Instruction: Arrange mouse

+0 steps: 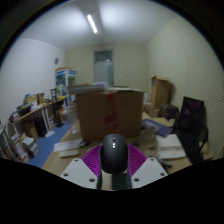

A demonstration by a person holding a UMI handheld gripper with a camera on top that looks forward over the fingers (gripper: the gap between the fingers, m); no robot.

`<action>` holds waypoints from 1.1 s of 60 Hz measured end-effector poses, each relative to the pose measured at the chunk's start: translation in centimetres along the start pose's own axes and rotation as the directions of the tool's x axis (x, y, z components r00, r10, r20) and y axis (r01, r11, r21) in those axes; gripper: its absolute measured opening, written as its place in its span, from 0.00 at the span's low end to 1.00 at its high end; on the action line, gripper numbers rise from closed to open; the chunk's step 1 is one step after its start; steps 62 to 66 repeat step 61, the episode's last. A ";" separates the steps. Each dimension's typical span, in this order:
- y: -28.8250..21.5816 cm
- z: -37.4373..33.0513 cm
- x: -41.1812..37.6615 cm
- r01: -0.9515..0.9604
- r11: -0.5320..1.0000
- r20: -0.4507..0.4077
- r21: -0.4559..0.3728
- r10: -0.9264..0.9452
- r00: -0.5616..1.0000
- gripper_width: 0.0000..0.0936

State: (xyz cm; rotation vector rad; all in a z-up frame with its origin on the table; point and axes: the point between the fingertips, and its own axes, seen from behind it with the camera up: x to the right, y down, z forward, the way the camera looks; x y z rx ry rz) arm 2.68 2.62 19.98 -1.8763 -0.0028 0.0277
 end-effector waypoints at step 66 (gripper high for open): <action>14.9 -8.7 9.3 -0.126 0.923 -0.196 -0.362 0.056 0.979 0.90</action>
